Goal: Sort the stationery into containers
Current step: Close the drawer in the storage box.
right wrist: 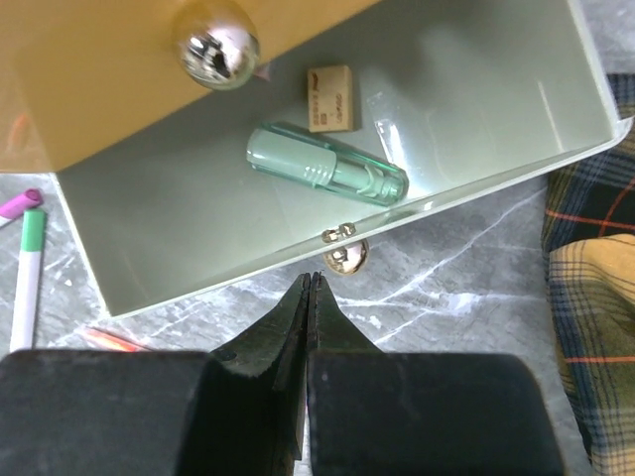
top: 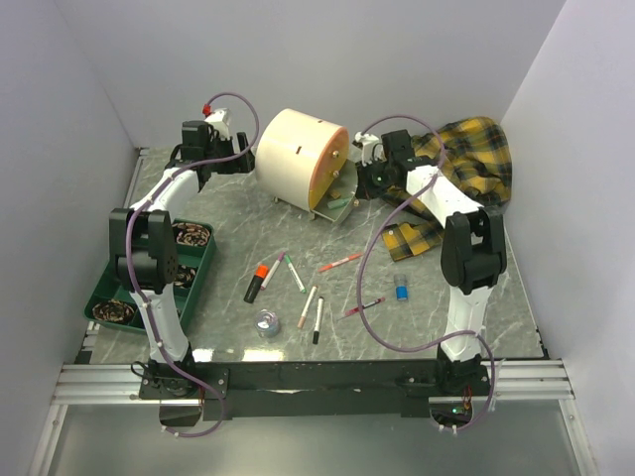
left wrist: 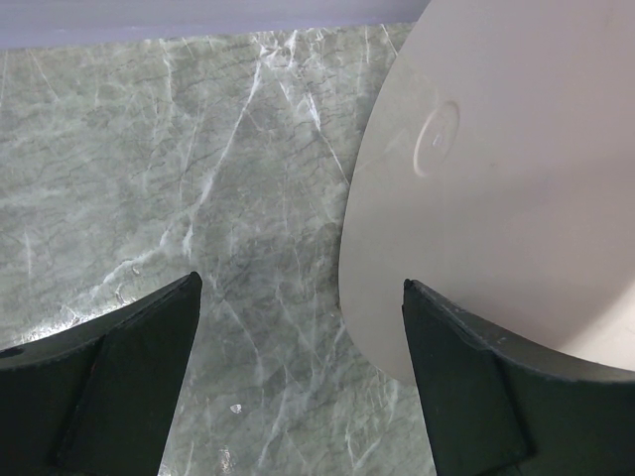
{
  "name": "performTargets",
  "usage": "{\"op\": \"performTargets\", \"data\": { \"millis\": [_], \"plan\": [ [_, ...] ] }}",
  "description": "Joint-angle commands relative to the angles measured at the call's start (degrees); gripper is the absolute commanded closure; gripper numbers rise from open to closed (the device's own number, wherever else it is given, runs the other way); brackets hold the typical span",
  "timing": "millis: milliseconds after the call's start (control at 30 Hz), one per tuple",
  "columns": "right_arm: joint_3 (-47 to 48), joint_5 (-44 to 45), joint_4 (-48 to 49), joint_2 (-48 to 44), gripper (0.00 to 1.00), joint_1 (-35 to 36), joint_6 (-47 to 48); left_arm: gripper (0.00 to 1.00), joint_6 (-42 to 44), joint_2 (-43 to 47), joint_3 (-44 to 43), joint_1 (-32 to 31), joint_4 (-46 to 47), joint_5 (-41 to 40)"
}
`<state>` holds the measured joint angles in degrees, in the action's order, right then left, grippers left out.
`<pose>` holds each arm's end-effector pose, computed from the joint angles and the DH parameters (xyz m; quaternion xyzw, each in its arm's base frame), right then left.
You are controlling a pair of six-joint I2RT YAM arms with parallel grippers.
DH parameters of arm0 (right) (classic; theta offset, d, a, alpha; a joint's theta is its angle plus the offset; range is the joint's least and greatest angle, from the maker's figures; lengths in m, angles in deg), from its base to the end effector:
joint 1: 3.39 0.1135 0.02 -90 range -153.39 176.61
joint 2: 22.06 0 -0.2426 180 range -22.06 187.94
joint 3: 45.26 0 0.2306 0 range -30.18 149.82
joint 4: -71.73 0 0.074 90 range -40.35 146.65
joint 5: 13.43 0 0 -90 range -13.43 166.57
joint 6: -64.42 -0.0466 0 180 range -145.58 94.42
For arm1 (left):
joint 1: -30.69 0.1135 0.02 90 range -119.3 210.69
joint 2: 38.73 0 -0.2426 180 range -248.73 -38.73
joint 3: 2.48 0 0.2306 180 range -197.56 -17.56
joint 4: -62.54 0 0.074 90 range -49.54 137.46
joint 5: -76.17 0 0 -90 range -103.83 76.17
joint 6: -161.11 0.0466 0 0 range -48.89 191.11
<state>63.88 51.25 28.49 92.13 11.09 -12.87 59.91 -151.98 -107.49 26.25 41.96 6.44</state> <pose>0.4079 0.1259 0.2278 -0.2902 0.8679 0.2101 0.3441 0.4445 -0.0507 0.2466 0.0394 0.8512 -0.2182 0.4757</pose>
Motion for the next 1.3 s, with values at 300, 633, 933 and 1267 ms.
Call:
{"op": "performTargets", "data": {
  "millis": [300,633,933,1267],
  "plan": [
    [7.17,0.1,1.35,5.86,1.0,0.28,0.12,0.11,1.01,-1.71,-2.27,-0.03,0.4,1.26],
    [14.04,-2.36,1.53,9.91,1.0,2.22,-1.98,0.11,1.18,-2.41,-3.23,-0.03,0.31,1.17],
    [14.22,-4.91,3.2,11.84,1.0,5.03,-7.08,0.11,1.71,-1.97,-2.71,-0.03,-0.04,0.47],
    [5.89,-5.0,5.48,5.61,1.0,3.98,-7.0,0.1,2.06,-1.36,-2.09,-0.03,-0.39,0.21]
  ]
}}
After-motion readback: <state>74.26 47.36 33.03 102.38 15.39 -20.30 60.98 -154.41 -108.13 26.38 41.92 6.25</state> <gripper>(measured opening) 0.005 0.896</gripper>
